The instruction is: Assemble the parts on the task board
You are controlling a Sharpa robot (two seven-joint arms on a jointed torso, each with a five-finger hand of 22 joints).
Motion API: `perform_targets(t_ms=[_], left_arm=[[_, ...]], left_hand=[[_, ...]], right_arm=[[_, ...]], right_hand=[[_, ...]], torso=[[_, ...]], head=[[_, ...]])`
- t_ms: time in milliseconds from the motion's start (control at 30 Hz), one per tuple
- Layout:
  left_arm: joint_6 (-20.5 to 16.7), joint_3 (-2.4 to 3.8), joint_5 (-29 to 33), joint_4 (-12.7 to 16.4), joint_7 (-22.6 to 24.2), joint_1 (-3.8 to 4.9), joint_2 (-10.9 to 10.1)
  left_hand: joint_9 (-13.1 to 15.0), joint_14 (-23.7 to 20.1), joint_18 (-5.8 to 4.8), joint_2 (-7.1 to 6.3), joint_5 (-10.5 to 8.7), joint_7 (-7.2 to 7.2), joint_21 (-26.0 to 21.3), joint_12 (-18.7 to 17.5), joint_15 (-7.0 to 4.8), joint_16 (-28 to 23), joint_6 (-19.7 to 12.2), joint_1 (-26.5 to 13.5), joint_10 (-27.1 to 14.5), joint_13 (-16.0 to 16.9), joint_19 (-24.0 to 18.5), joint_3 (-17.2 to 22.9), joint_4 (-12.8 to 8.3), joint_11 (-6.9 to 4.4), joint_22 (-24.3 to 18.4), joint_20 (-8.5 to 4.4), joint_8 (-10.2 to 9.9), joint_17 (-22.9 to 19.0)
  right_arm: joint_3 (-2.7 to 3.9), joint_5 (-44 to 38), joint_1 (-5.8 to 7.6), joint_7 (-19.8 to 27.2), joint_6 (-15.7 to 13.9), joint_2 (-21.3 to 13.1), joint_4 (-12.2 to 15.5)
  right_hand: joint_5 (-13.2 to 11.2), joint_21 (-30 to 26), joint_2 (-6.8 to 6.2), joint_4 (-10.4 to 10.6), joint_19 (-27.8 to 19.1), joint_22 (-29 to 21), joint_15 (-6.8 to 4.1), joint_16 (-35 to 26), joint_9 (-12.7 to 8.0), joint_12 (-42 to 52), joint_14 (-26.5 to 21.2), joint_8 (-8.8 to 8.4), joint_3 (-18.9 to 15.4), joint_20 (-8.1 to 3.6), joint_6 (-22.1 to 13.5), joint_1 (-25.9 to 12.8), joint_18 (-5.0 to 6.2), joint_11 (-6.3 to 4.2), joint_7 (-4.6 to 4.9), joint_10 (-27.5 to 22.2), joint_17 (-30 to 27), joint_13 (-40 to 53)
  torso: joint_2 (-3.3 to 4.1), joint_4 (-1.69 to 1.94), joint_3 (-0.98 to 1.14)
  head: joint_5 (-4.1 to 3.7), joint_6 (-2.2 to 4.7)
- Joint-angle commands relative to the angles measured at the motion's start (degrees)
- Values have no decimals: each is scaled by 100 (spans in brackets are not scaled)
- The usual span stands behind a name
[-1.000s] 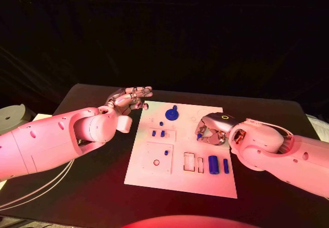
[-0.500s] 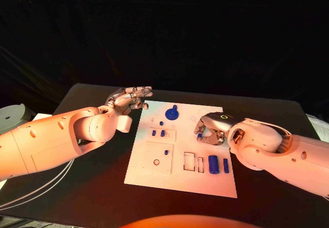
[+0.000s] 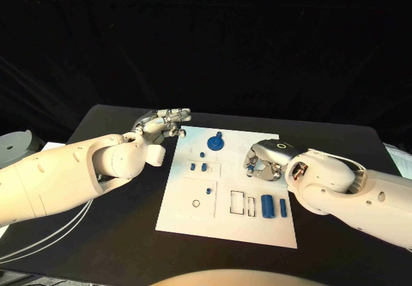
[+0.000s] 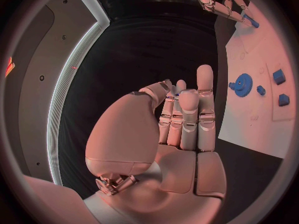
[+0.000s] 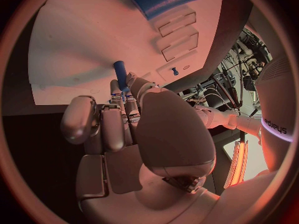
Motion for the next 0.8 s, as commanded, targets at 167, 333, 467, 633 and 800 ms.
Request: perform_targets(t_ms=[167, 333, 467, 633, 800], left_arm=[[118, 4, -22, 4, 12, 3, 9], [122, 4, -22, 1, 2, 3, 14], [129, 4, -22, 0, -2, 2, 23], [140, 4, -22, -3, -6, 2, 42], [156, 4, -22, -7, -8, 2, 75]], left_hand=[[-7, -25, 61, 25, 1, 28, -11, 27, -2, -15, -24, -6, -42, 4, 33, -13, -29, 10, -5, -2, -1, -8], [-7, -25, 61, 25, 1, 28, -11, 27, -2, -15, -24, -6, -42, 4, 33, -13, -29, 10, -5, -2, -1, -8], [-7, -25, 61, 25, 1, 28, -11, 27, -2, -15, -24, -6, -42, 4, 33, -13, -29, 10, -5, -2, -1, -8], [-7, -25, 61, 25, 1, 28, -11, 27, -2, -15, -24, -6, -42, 4, 33, -13, -29, 10, -5, -2, -1, -8], [-7, -25, 61, 25, 1, 28, -11, 27, -2, -15, -24, -6, -42, 4, 33, -13, -29, 10, -5, -2, -1, -8]], right_arm=[[16, -44, 12, 73, -324, -105, 206], [60, 124, 100, 83, -415, -259, 473], [76, 219, 151, 130, -482, -284, 731], [80, 241, 139, 232, -505, -76, 1005], [72, 131, 74, 377, -505, 319, 1095]], right_hand=[[18, 50, 127, -267, 18, 29, -23, 46, 26, -55, 294, 6, 337, -19, 34, 151, -38, -327, -3, 403, 17, 74], [18, 54, 117, -276, 17, 33, -23, 47, 33, -66, 293, 5, 364, -19, 36, 131, -38, -327, -3, 413, 16, 74], [19, 65, 106, -297, 19, 47, -25, 56, 43, -83, 293, 5, 406, -21, 40, 115, -39, -328, -3, 424, 23, 72], [20, 61, 94, -326, 13, 39, -24, 54, 52, -107, 291, -1, 460, -23, 35, 102, -37, -323, 5, 430, 14, 70], [22, 56, 88, -349, 7, 30, -21, 49, 58, -124, 288, -7, 500, -23, 30, 92, -35, -319, 10, 432, 5, 69]], torso=[[-2, 2, -2], [-4, -1, -6], [0, -3, -4], [2, -3, 0], [-8, 7, -15]], head=[[0, 10], [8, 11], [27, 10], [47, 5], [86, -10]])
